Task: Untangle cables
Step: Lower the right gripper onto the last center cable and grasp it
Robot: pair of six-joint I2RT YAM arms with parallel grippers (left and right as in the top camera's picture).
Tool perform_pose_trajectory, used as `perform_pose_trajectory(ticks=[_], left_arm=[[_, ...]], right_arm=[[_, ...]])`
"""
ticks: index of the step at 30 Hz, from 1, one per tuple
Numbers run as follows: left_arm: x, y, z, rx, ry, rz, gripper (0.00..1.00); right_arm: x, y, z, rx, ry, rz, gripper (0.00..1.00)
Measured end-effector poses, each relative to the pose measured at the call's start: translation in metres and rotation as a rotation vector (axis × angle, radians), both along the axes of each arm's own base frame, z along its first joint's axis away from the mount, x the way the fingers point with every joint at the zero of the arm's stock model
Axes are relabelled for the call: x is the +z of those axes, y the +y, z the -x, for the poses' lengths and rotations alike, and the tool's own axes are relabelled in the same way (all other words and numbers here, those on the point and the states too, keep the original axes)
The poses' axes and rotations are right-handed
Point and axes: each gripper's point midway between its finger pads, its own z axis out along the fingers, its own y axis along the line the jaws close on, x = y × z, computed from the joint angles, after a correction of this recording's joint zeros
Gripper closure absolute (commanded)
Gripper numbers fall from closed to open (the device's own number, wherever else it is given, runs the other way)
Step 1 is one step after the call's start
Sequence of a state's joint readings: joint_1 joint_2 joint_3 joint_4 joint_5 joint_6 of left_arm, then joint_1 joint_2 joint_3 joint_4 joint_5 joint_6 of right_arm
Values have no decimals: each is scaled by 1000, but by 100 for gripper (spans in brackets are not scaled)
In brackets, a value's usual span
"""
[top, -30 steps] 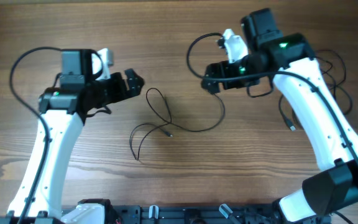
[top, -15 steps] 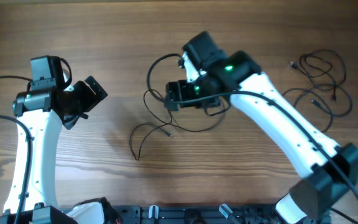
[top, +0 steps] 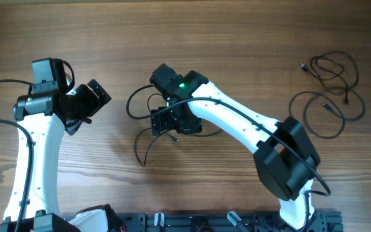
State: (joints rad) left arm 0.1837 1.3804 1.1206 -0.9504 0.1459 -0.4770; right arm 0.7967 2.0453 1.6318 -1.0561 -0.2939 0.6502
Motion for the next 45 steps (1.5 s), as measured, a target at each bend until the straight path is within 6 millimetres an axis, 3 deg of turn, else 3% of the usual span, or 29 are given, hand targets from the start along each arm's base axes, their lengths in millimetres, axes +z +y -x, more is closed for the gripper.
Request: perform_pose_trajectory(ticks=[10, 15, 21, 36, 45], left_arm=[[0, 0, 0, 0, 0, 0, 0], [0, 0, 1, 0, 2, 0, 0], [0, 0, 1, 0, 4, 1, 0], [0, 0, 1, 0, 4, 1, 0], [0, 0, 1, 0, 4, 1, 0]], right_arm=[[-13, -2, -3, -13, -1, 35, 12], [-14, -4, -8, -13, -29, 50, 34], [-15, -6, -10, -10, -41, 58, 53], [-17, -15, -15, -14, -76, 110, 74], [-18, -19, -20, 1, -106, 134, 94]])
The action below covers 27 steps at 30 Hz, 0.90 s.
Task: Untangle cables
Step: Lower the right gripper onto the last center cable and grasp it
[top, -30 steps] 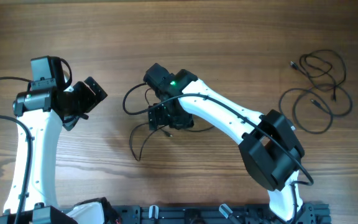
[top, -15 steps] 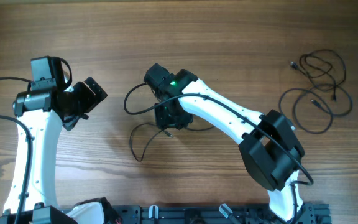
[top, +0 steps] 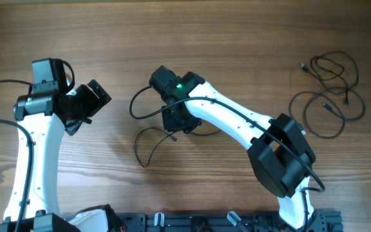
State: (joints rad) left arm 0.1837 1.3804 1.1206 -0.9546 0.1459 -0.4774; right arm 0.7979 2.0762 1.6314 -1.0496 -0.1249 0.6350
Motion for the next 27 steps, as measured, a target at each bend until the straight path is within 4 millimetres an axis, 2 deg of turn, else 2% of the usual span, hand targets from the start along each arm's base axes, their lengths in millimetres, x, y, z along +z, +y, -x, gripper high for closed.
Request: perform_pose_trajectory(ticks=[18, 22, 27], left_arm=[[0, 0, 0, 0, 0, 0, 0], [0, 0, 0, 0, 0, 0, 0], [0, 0, 0, 0, 0, 0, 0]], right_arm=[[0, -5, 0, 81, -2, 9, 96], [0, -17, -3, 100, 25, 6, 95], [10, -36, -24, 71, 13, -23, 92]])
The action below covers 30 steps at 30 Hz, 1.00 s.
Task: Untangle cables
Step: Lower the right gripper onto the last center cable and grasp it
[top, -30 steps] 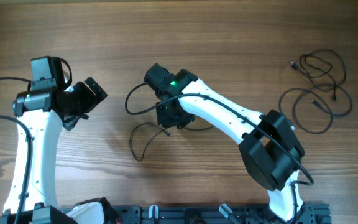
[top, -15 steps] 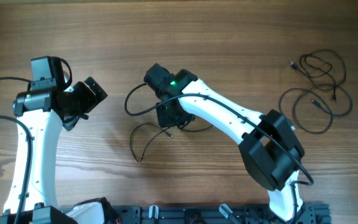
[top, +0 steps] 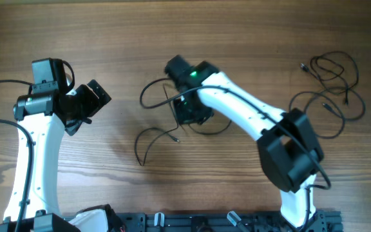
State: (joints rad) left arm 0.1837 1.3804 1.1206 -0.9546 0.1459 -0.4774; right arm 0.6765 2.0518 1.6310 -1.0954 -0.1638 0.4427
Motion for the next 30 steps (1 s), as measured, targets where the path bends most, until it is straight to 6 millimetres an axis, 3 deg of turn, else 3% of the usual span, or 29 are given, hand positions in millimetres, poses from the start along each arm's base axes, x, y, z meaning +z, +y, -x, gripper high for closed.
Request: perform_pose_trajectory(ticks=[2, 3, 4, 5, 6, 8, 11, 19, 26, 27, 29, 30], left_arm=[[0, 0, 0, 0, 0, 0, 0], [0, 0, 0, 0, 0, 0, 0], [0, 0, 0, 0, 0, 0, 0], [0, 0, 0, 0, 0, 0, 0], [0, 0, 0, 0, 0, 0, 0], [0, 0, 0, 0, 0, 0, 0], [0, 0, 0, 0, 0, 0, 0], [0, 0, 0, 0, 0, 0, 0], [0, 0, 1, 0, 2, 0, 0], [0, 0, 1, 0, 4, 1, 0], [0, 0, 1, 0, 4, 0, 0], [0, 0, 1, 0, 4, 0, 0]], right_arm=[[13, -7, -12, -10, -32, -36, 81], [21, -8, -16, -13, -51, -55, 63], [32, -10, -22, -4, -82, -86, 39], [41, -10, -25, -3, -103, -111, 23], [53, -9, -29, 13, -134, -140, 15], [72, -8, -31, 44, -183, -183, 10], [88, -4, -28, 91, -219, -221, 11], [89, 6, -26, 168, -242, -239, 11], [64, 40, -19, 202, -220, -252, 15], [58, 44, -16, 203, -203, -249, 19], [48, 51, -9, 207, -169, -247, 42], [42, 54, -5, 206, -149, -244, 66]])
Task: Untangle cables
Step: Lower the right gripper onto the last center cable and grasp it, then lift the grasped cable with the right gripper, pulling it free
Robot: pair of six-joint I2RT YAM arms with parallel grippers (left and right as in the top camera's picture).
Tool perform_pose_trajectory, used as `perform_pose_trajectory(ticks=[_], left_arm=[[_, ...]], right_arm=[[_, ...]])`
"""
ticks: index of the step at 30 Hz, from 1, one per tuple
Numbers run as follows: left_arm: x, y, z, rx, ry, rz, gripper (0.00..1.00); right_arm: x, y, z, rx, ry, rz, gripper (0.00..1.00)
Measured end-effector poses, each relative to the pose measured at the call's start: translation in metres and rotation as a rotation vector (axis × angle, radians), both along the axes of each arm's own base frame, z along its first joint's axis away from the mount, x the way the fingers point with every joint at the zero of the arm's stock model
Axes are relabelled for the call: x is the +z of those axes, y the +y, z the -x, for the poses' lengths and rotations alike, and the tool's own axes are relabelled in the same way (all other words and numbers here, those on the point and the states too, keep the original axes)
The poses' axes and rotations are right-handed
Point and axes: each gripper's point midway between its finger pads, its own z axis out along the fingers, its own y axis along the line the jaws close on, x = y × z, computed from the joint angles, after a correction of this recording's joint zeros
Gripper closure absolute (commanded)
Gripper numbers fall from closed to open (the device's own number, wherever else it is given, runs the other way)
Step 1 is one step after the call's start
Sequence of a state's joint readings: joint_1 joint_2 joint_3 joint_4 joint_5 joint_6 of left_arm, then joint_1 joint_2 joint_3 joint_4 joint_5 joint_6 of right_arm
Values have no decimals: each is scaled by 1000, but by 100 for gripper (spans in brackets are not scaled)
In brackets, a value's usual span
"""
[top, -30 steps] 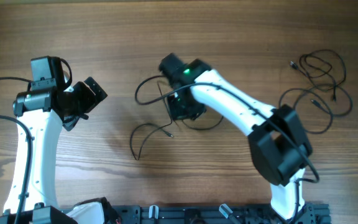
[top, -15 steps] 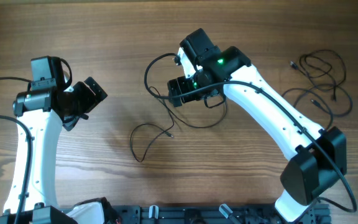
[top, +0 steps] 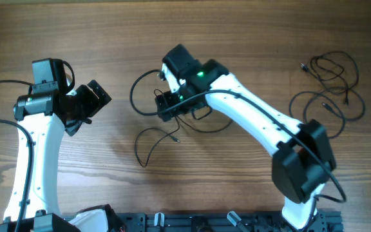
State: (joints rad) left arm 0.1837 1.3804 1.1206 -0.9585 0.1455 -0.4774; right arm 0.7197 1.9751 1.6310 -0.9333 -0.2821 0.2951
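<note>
Thin black cables lie tangled at the table's middle. One cable loop (top: 133,96) curves out to the left of my right gripper (top: 164,106), which looks shut on that cable from above, though its fingertips are hard to make out. A second black strand (top: 140,145) arcs below it, with its plug end near the gripper. My left gripper (top: 96,96) hovers further left, apart from the cables, and nothing shows in it.
A separate bunch of black cables (top: 330,96) lies spread at the right edge of the wooden table (top: 237,38). The arm bases and a black rail run along the front edge.
My right gripper has shifted left and turned. The cable loop has swung left with it, and now bulges further out toward the left arm. The left arm is unchanged.
My right gripper was down on the tangle at the middle. Then it was at the same spot with the upper loop drawn apart from the lower strand. Later it stood further back and right with the loop, and now further left again.
</note>
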Motion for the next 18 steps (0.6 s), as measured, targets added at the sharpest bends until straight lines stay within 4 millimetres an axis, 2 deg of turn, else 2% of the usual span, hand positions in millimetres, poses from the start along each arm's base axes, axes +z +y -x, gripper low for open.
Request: perform_pose_trajectory(ticks=[1, 3, 9, 13, 15, 18], left_arm=[[0, 0, 0, 0, 0, 0, 0], [0, 0, 0, 0, 0, 0, 0], [0, 0, 1, 0, 3, 1, 0], [0, 0, 1, 0, 4, 1, 0], [0, 0, 1, 0, 4, 1, 0], [-1, 0, 1, 0, 5, 1, 0]], right_arm=[[-3, 2, 3, 8, 9, 4, 78], [-9, 6, 10, 28, 25, 14, 96], [-12, 3, 22, 42, 60, 39, 96], [-15, -19, 29, -29, 148, 98, 96], [-17, -40, 31, -153, 240, 142, 96], [-15, -47, 31, -234, 303, 138, 95]])
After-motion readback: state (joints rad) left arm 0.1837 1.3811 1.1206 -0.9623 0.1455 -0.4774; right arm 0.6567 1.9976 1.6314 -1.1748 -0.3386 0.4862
